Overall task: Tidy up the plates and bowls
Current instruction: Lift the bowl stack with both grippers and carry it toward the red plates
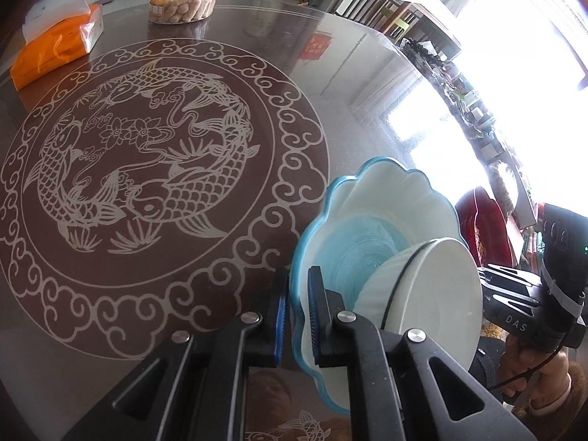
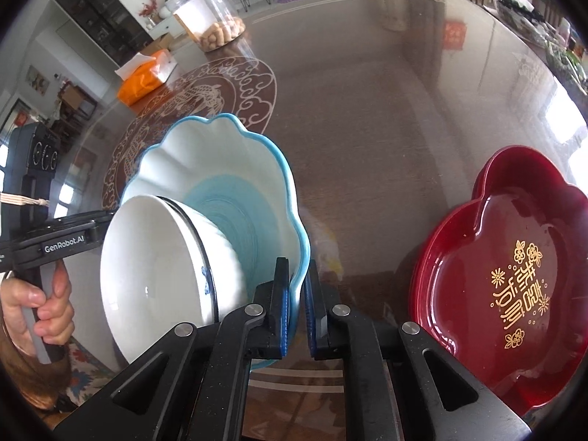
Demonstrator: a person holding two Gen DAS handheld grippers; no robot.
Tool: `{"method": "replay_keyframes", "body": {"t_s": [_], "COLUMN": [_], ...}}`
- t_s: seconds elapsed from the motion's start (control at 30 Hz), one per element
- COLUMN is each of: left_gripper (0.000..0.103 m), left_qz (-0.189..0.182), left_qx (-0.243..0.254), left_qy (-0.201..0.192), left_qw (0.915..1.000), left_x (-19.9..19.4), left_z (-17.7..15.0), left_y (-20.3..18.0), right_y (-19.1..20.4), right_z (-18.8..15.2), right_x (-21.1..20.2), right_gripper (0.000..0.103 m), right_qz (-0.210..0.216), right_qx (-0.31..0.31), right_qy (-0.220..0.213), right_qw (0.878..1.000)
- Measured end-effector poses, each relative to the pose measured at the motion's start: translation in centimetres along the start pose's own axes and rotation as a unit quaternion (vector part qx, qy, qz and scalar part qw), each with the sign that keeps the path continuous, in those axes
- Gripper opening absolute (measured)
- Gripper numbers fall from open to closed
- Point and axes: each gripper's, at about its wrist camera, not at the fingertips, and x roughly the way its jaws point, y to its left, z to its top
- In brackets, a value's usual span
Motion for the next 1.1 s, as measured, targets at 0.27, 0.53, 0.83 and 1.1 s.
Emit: {"method": "replay_keyframes", "body": {"t_s": [0.27,0.53,0.83,1.1], "left_gripper": [0.01,0.014,0.103,0.098], "left_qz": [-0.002,0.01,0.07,0.033], "left_qx": [0.019,0.045,-0.001,0.091], "left_qy": [0.007,-0.005,-0.03,-0.022], "left_qw": [0.9998,0.9989,0.9971,0.995], "left_x": [0.2,0.4,0.7,1.0], "left_z": [-1.3,-1.9,-2.5,-2.6], "left_y": [0.0,-0.6,2.8,1.8], "right_y": [-0.5,0.0,-0.3,-0.7], "right_z": [-1.5,-3.2,-3.1,-3.6], "right_x": [-0.5,-1.0,-1.0,-1.2], "right_gripper": [0.021,0.022,0.019,0.021], "right_qz": [0.011,0.01,0.014,0.026], "right_qx": [0.012,0.004,-0.002,-0.002], "right_qy": [-0.03,-0.059,-0.054,-0.069], "right_qw": [0.999,0.998,0.998,0.997]}}
